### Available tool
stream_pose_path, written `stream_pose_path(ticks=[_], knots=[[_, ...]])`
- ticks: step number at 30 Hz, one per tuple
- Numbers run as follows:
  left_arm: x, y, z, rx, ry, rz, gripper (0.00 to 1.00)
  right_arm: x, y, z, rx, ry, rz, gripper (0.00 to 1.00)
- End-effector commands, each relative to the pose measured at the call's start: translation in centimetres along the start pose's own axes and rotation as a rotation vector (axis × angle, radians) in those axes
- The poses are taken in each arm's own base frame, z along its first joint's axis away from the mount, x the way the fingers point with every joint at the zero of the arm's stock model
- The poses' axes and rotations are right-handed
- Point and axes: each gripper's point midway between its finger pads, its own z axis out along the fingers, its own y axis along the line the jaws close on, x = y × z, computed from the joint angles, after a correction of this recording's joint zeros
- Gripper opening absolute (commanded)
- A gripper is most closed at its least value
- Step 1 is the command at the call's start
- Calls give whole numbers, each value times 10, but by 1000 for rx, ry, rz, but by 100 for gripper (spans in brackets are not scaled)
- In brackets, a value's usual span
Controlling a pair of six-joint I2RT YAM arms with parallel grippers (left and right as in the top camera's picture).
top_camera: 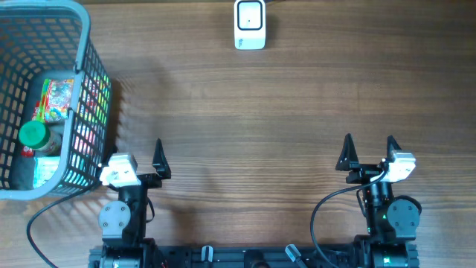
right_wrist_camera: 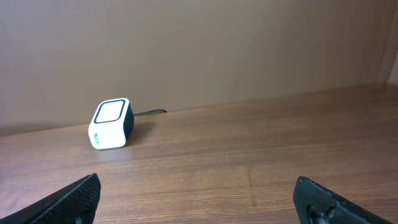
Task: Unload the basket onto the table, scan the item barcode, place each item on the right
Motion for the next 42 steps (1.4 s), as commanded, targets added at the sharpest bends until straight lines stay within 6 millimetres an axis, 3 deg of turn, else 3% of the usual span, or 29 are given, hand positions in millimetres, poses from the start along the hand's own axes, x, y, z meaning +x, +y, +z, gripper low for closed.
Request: stream_pose_path(ticks=[1,39,42], knots=[[2,-1,0,7,1,-7,100,0,-2,0,13,-1,-17,100],[1,-1,0,9,-3,-8,100,0,-2,0,12,-1,-18,100],[2,-11,0,70,2,-7,100,0,-2,0,12,-1,-18,100]])
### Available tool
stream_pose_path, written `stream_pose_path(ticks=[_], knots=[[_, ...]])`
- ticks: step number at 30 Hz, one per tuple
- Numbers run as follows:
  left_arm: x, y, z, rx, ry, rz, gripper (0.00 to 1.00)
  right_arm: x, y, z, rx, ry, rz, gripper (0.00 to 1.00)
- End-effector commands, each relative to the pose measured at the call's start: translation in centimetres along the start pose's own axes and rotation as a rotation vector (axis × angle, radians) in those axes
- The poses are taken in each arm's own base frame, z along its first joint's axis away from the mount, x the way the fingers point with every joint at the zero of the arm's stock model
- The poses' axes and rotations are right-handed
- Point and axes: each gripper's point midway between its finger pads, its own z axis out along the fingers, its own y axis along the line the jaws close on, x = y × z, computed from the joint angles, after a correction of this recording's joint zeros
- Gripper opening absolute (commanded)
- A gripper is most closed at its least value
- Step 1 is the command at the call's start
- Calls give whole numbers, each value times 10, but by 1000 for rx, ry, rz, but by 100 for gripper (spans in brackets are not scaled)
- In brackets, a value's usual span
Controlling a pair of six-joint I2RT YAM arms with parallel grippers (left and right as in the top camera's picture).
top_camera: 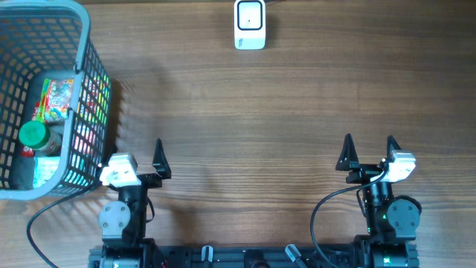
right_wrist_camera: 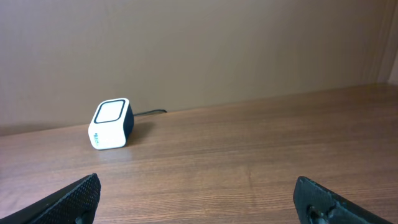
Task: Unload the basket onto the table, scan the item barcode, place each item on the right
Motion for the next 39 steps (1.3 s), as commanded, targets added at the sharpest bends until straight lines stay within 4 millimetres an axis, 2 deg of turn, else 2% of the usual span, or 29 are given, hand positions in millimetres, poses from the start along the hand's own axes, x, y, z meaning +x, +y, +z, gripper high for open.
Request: stream_pose_path(ticks=[1,8,13,16,26,28,33,39], knots=[[3,-11,0,66,7,-7,100,0,-2,0,12,-1,-18,100],[4,-11,0,70,12,-69,100,0,-2,0,12,-1,-18,100],[0,-32,-4,190,20,-119,100,0,-2,0,12,-1,-18,100],[-3,-33,-4,190,25,-205,100,0,-2,0,12,-1,-18,100],[-17,-35,-13,190,57,-212,100,0,-2,0,12,-1,-18,100],[-23,-36,-17,189,60,-212,100,0,-2,0,12,-1,-18,100],[-54,-39,-29,194,37,-211,100,0,-2,0,13,0,-18,100],[-72,-47,-30,209,114,-215,100,0,-2,0,13,0,-18,100]])
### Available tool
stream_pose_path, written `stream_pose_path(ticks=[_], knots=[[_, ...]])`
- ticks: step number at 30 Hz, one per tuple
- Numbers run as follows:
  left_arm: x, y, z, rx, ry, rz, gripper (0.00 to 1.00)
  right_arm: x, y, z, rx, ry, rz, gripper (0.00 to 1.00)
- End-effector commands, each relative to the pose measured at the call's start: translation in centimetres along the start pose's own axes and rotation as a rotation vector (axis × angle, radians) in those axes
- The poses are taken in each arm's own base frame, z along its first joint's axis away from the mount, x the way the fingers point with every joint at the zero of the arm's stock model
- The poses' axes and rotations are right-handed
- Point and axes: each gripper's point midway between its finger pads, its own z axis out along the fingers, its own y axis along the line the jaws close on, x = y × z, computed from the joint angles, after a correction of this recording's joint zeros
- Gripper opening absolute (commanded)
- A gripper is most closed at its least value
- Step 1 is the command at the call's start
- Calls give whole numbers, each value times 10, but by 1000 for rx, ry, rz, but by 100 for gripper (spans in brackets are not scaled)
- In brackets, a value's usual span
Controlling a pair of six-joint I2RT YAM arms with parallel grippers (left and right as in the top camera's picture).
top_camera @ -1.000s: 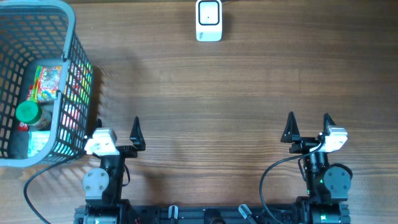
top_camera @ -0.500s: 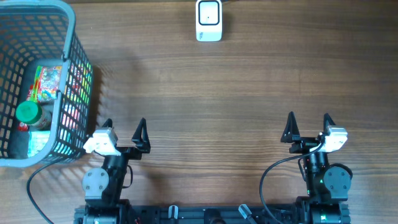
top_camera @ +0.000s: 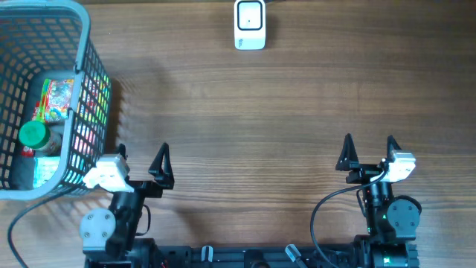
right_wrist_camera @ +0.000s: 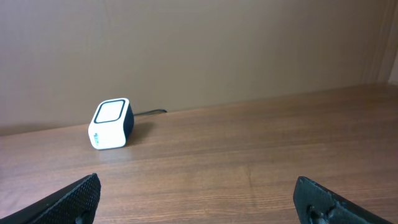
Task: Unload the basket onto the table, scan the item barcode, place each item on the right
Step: 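Reach the left gripper into the basket and grasp the green-lidded jar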
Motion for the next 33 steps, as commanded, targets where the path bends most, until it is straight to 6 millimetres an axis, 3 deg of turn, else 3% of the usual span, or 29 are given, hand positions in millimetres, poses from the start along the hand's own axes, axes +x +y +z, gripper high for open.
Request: stream_pose_path(ticks=[1,8,16,20,24,29,33], knots=[[-22,-19,3,54,46,-17,100,0,-2,0,12,0,-18,100],[-54,-54,20,131,294,-71,100,0,-2,0,12,0,-18,100],[-49,-60,44,166,398,-72,100,0,-2,0,12,0,-18,100],[-74,-64,53,141,413,-74,100,0,-2,0,12,0,-18,100],[-118,-67,67,82,418,-46,100,0,-2,0,12,0,-18,100],[-180,-33,75,-218,392,2,100,0,-2,0,13,0,-18,100],[-218,17,57,-550,299,-94,100,0,-2,0,12,0,-18,100]])
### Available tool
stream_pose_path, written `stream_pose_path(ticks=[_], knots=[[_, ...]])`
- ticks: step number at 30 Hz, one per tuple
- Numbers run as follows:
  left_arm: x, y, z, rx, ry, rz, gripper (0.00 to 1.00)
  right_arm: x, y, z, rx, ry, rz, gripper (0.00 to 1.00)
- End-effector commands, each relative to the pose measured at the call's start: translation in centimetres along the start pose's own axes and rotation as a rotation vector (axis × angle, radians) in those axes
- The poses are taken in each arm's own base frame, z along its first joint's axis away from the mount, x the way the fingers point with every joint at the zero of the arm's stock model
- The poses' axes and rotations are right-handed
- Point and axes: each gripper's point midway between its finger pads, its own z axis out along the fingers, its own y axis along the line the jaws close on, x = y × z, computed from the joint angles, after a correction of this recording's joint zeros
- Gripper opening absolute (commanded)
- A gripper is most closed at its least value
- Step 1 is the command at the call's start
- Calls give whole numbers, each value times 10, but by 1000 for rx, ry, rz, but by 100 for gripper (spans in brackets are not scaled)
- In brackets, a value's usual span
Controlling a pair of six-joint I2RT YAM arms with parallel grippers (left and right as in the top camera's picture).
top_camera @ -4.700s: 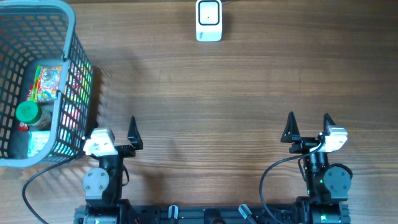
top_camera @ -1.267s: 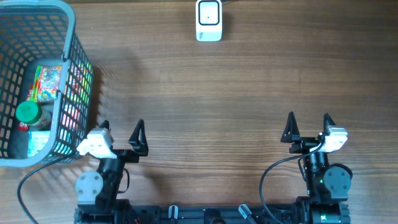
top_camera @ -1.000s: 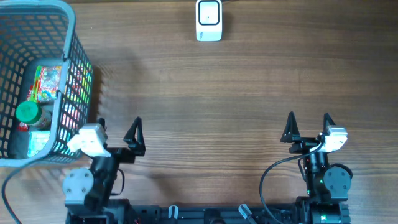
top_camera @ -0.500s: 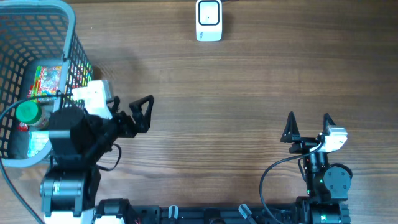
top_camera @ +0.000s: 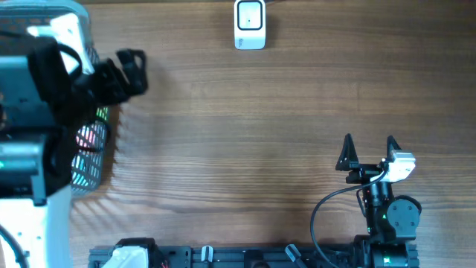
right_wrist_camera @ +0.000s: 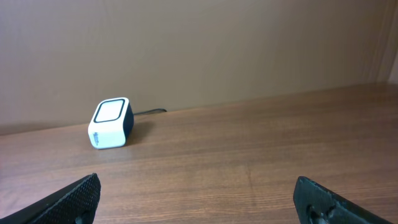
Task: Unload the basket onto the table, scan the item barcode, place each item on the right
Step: 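Reach the left gripper into the basket and grasp the green-lidded jar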
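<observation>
The white barcode scanner (top_camera: pixel 250 24) stands at the table's far edge, its window up; it also shows at the far left as the scanner (right_wrist_camera: pixel 111 123) in the right wrist view. The items lie in the grey mesh basket (top_camera: pixel 91 165) at the left, mostly hidden by my left arm; only a bit of a colourful packet (top_camera: pixel 91 135) shows through the mesh. My left gripper (top_camera: pixel 128 71) is raised close to the camera above the basket's right side, blurred, with its jaws unclear. My right gripper (top_camera: pixel 368 149) rests open near the front edge, nothing between its fingers (right_wrist_camera: pixel 74 198).
A black cable runs from the scanner towards the back wall. The basket's tall mesh wall stands along the left side of the table. The bare wooden tabletop (top_camera: pixel 253 134) stretches between basket, scanner and right arm.
My left arm has gone from its low place at the front edge, where it was turned slightly left, to high over the basket, now covering most of it. The right arm is unmoved.
Both grippers rested open at the front edge for the first two moments, with the basket's packet and green-capped bottle in plain view. Then the left arm had turned slightly left. Now it hangs high above the basket. The scanner and the right arm stayed put.
</observation>
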Motion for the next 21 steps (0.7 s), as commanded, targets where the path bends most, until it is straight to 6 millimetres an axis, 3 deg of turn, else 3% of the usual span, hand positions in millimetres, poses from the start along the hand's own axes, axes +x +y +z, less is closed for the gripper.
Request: stream_pose_path(ticks=[1,3,6,9,13,17,21], knots=[[-37,69,-24,-344,-165,-211,100,0,-2,0,12,-3,-18,100],[-41,93,-32,-408,-207,-327,100,0,-2,0,12,-3,-18,100],[-35,153,-44,-563,-227,-533,100,0,-2,0,12,-3,-18,100],[-21,190,-38,-638,-161,-623,100,0,-2,0,12,-3,-18,100],[17,241,-19,-780,-31,-838,100,0,-2,0,12,-3,-18,100],[49,276,17,-869,90,-876,99,0,-2,0,12,-3,-18,100],[70,297,52,-899,154,-875,100,0,-2,0,12,-3,-18,100]])
